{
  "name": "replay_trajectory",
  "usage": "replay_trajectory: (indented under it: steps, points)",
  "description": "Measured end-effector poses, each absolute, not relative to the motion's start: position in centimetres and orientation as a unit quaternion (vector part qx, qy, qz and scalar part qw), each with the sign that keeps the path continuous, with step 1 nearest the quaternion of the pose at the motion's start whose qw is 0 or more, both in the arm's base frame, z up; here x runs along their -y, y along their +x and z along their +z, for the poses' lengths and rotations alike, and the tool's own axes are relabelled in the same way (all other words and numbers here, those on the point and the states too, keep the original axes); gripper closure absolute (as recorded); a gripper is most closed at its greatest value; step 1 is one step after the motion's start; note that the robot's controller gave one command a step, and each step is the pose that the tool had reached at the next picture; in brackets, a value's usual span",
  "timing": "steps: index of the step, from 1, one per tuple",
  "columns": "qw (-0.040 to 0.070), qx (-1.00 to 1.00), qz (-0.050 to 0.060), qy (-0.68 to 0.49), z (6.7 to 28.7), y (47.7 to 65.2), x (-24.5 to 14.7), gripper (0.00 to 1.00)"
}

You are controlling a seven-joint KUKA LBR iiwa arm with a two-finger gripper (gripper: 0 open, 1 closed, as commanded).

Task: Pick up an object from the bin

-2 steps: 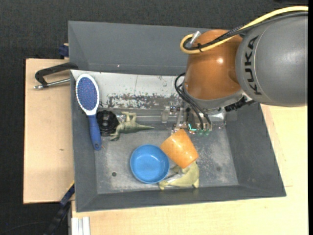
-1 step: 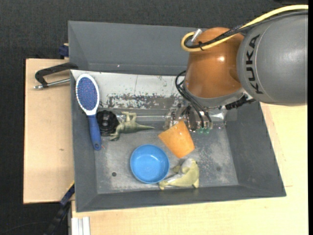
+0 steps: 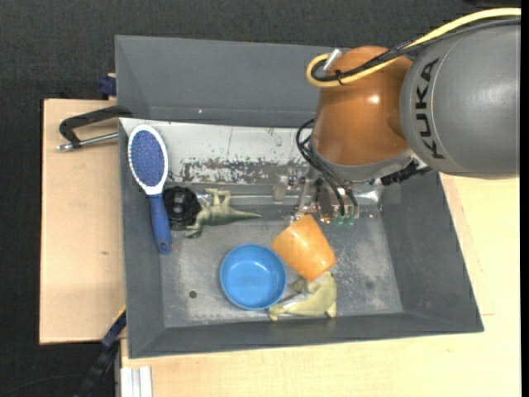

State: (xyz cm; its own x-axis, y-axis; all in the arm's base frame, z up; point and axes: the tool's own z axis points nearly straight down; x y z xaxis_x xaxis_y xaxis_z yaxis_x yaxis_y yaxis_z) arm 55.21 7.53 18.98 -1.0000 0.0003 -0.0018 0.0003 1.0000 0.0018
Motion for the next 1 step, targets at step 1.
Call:
replay_trajectory:
  steps: [1]
  points:
    - [0.000, -1.000, 0.002, -0.027, 9.26, 57.71, -16.08, 0.00]
